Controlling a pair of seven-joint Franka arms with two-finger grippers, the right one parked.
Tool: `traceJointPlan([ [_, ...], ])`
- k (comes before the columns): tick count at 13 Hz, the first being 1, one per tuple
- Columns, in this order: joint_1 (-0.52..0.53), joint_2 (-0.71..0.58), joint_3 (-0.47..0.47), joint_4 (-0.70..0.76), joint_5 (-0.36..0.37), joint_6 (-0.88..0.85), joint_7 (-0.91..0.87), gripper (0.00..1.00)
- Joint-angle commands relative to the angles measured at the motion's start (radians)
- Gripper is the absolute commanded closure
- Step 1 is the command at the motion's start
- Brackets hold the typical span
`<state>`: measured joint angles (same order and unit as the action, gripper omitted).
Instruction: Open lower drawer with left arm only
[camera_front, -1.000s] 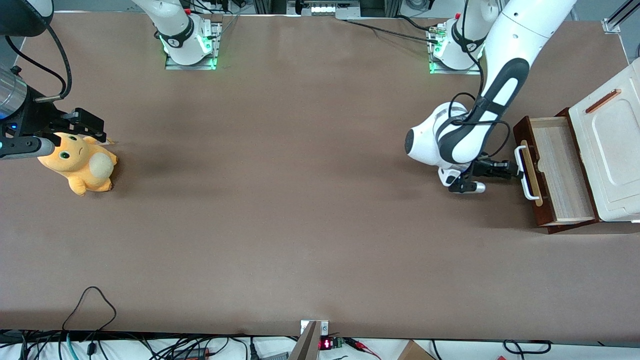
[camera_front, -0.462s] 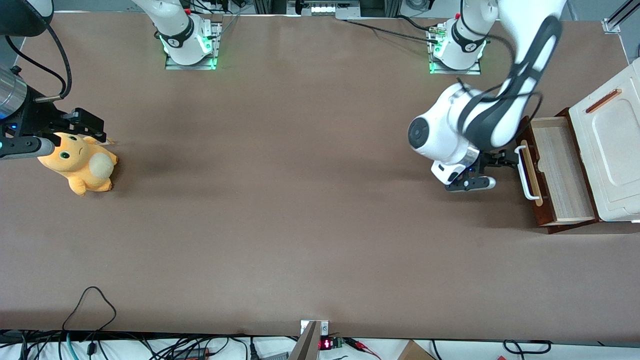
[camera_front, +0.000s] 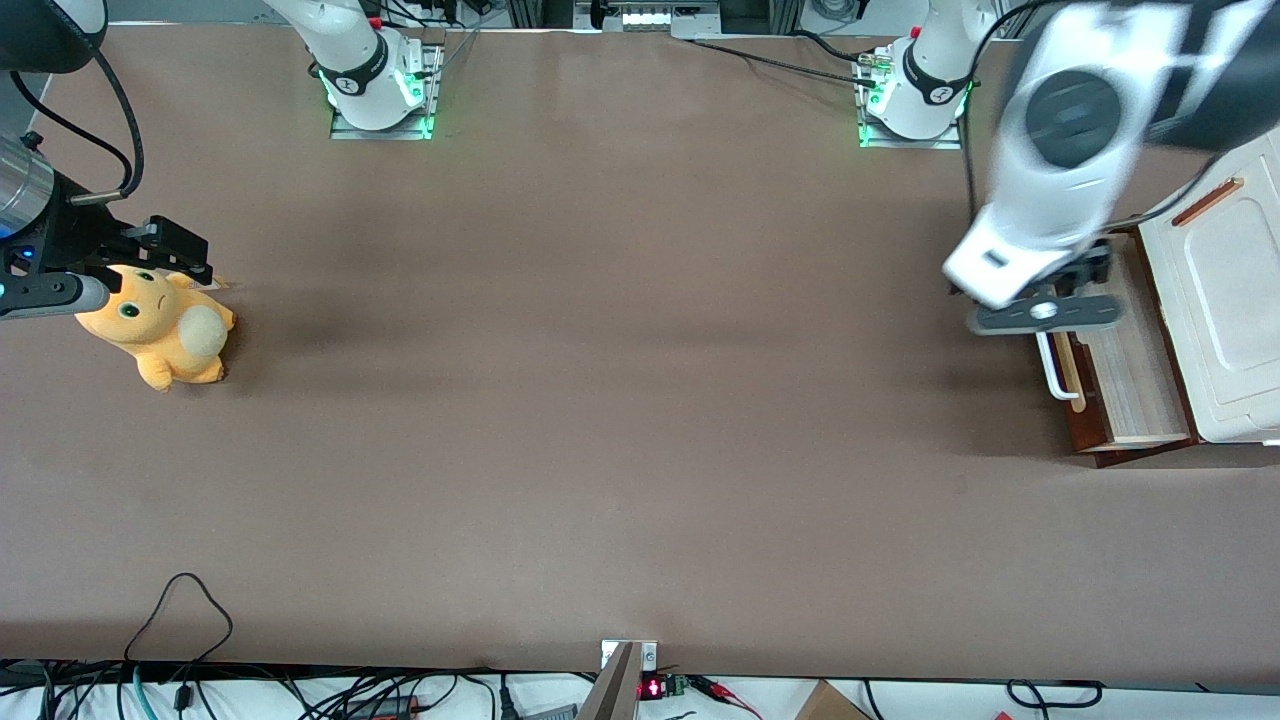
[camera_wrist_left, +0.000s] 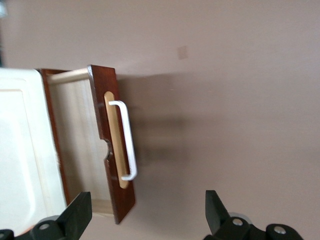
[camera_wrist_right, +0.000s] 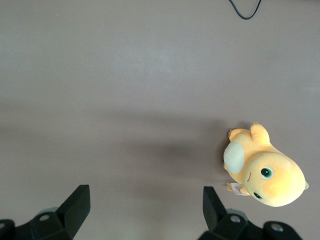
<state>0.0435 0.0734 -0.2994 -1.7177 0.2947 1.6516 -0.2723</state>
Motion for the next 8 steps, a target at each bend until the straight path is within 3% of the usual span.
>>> traceJointPlan([
  [1,0.021,-0.035,0.101,0.042,-0.219,-0.003,0.172,0.0],
  [3,0.045,-0.063,0.153,0.038,-0.337,0.007,0.301,0.0],
  [8,0.053,-0.072,0.154,0.04,-0.347,0.007,0.301,0.0],
])
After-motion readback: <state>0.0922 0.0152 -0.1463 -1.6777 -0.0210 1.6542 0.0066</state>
